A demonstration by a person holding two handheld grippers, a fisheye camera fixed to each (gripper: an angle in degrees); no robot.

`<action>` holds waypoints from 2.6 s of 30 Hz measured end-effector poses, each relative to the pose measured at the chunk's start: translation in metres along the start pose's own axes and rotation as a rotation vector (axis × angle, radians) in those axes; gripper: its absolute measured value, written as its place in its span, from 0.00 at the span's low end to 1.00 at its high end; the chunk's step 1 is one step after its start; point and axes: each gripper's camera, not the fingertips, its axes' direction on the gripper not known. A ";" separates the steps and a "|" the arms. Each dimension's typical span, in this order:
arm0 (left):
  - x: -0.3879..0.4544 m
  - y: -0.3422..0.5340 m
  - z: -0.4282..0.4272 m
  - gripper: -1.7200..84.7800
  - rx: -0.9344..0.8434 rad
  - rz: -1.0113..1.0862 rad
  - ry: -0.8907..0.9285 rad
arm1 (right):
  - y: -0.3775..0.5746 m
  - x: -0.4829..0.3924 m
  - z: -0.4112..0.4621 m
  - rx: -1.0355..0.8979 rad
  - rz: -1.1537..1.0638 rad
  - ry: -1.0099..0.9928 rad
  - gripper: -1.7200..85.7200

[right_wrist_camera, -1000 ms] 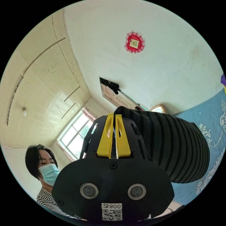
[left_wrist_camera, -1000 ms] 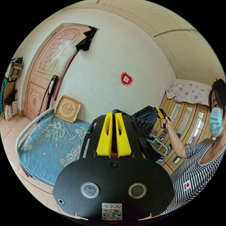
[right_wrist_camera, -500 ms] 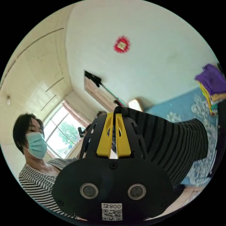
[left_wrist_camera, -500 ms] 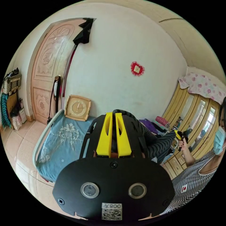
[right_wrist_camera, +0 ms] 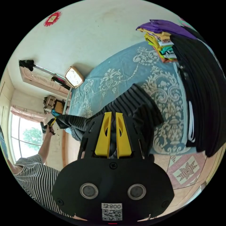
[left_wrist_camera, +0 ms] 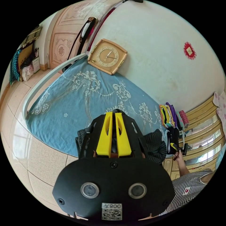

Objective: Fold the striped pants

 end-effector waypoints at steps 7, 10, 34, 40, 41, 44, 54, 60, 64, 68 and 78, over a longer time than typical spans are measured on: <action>0.001 -0.011 0.004 0.04 0.000 0.002 -0.004 | -0.127 -0.008 0.072 -0.088 -0.083 0.300 0.09; 0.002 -0.016 0.008 0.04 -0.003 -0.003 0.000 | -0.146 -0.002 0.101 -0.157 -0.089 0.389 0.09; -0.001 -0.034 -0.039 0.04 0.114 0.016 0.034 | -0.123 -0.020 -0.036 -0.012 -0.197 0.130 0.06; -0.018 -0.031 -0.018 0.04 0.087 -0.043 0.053 | -0.136 0.003 0.057 -0.269 -0.185 0.339 0.10; -0.020 -0.031 -0.016 0.04 0.085 -0.039 0.046 | -0.138 0.007 0.068 -0.306 -0.183 0.364 0.10; -0.025 -0.032 -0.008 0.04 0.071 -0.043 0.036 | -0.137 0.015 0.085 -0.370 -0.183 0.368 0.10; -0.038 -0.028 -0.013 0.04 0.089 -0.031 0.018 | -0.114 0.030 0.036 -0.323 -0.136 0.220 0.03; -0.052 -0.031 -0.041 0.04 0.182 -0.031 0.049 | -0.089 0.001 -0.090 -0.031 -0.213 0.040 0.03; -0.057 -0.059 -0.041 0.05 0.196 -0.014 0.017 | -0.092 -0.011 -0.174 0.179 -0.222 -0.004 0.03; -0.072 -0.115 -0.003 0.05 0.215 -0.105 0.078 | -0.147 -0.004 -0.192 0.244 -0.136 0.040 0.03; -0.133 -0.107 0.113 0.11 0.059 -0.188 0.025 | -0.183 0.026 -0.088 0.009 -0.029 0.324 0.02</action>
